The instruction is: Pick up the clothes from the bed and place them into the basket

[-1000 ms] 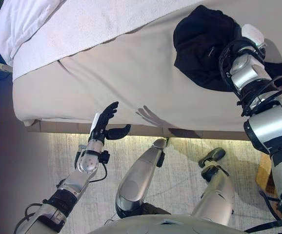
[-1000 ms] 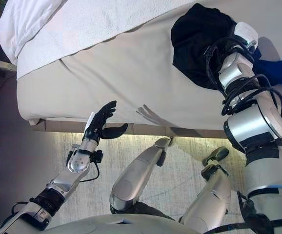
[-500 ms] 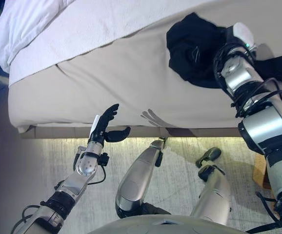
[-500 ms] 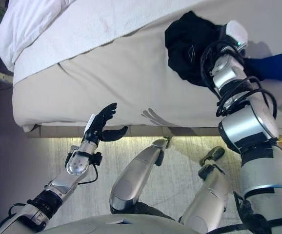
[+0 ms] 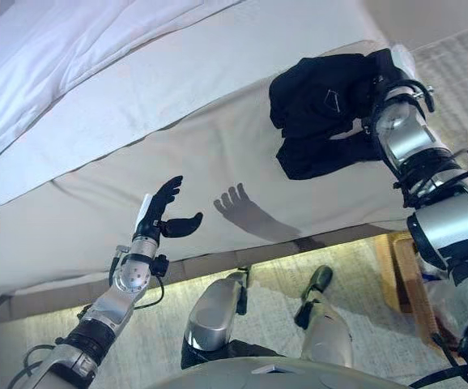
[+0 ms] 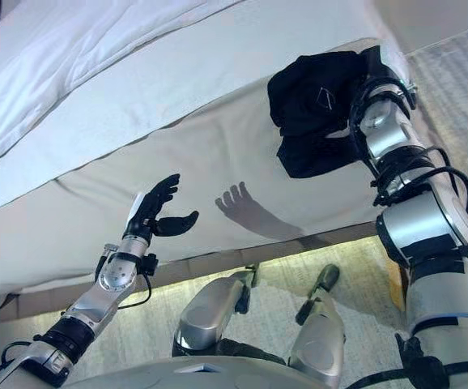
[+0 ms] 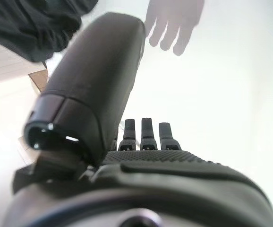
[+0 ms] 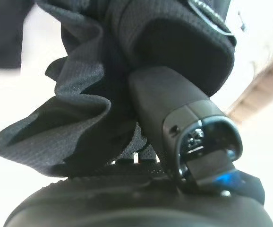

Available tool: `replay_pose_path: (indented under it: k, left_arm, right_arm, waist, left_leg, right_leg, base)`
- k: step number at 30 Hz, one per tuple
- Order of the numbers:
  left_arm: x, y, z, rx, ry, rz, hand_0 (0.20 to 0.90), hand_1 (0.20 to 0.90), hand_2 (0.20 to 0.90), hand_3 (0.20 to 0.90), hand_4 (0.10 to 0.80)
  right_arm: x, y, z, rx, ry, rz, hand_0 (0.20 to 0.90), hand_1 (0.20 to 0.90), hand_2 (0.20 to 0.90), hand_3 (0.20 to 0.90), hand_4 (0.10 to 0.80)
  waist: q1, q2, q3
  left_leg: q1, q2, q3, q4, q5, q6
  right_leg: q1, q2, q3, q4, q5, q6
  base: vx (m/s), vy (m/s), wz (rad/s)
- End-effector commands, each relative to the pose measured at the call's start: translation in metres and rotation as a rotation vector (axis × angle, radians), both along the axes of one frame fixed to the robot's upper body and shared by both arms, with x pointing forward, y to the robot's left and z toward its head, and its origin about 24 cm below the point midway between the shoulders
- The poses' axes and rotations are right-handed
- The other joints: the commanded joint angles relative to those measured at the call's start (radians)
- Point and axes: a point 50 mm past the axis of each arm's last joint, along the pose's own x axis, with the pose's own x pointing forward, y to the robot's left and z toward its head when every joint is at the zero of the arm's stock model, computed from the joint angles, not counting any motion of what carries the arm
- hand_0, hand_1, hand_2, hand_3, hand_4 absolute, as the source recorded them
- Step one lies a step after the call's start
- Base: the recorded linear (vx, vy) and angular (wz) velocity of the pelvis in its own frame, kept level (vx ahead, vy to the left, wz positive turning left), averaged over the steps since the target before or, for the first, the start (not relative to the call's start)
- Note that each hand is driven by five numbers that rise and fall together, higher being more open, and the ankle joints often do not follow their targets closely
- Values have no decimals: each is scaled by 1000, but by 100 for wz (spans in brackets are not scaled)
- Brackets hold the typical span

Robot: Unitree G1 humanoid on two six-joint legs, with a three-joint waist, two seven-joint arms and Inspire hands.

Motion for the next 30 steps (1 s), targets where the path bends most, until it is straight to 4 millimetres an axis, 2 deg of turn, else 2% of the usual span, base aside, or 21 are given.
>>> replay_pose_path:
  k: [1, 8, 14, 18, 23, 30]
  left_arm:
    - [-15, 10, -10, 59, 28, -10, 900, 900, 900, 900, 800]
    - [-16, 6, -24, 63, 94, -26, 900, 900, 900, 900, 800]
    - [-8, -4, -29, 67, 115, -69, 900, 900, 900, 900, 800]
    - [-6, -6, -30, 77, 126, -90, 900, 900, 900, 900, 800]
    - [-1, -12, -31, 102, 132, -127, 900, 900, 900, 900, 800]
    - [9, -20, -27, 108, 122, -158, 900, 900, 900, 900, 800]
  right_arm:
    - [-10, 2, 40, -7, -220, 92, 300, 300, 300, 200, 100]
    - [-24, -23, 41, 10, -246, 47, 300, 300, 300, 200, 100]
    - [-38, -43, 50, 13, -291, 10, 300, 300, 300, 200, 100]
    - [-46, -54, 58, 14, -329, -30, 300, 300, 300, 200, 100]
    - [-56, -67, 58, -2, -333, -75, 300, 300, 300, 200, 100]
    - [-73, -96, 46, 32, -293, -147, 300, 300, 300, 200, 100]
  waist:
    - [-39, -85, -235]
    - [-104, -121, -316]
    - [-170, -141, -342]
    - [-202, -143, -348]
    - [-253, -146, -353]
    - [-316, -145, -350]
  left_leg:
    - [25, 79, 45, 35, -110, -37]
    - [122, 107, 90, -47, -97, -55]
    - [165, 119, 141, -74, -107, -68]
    - [173, 123, 160, -74, -119, -74]
    - [194, 122, 187, -74, -134, -73]
    - [223, 117, 217, -74, -157, -72]
  right_leg:
    - [62, -31, 19, 37, -108, 34]
    - [113, -3, 60, -34, -76, 45]
    - [98, 16, 100, -61, -58, 54]
    - [71, 25, 127, -61, -49, 57]
    - [55, 40, 169, -61, -43, 56]
    - [46, 66, 222, -60, -47, 51]
  base:
    - [102, -41, -24]
    - [84, -24, -25]
    - [19, -4, -25]
    - [-2, 13, -32]
    - [32, 22, -28]
    - [25, -16, -19]
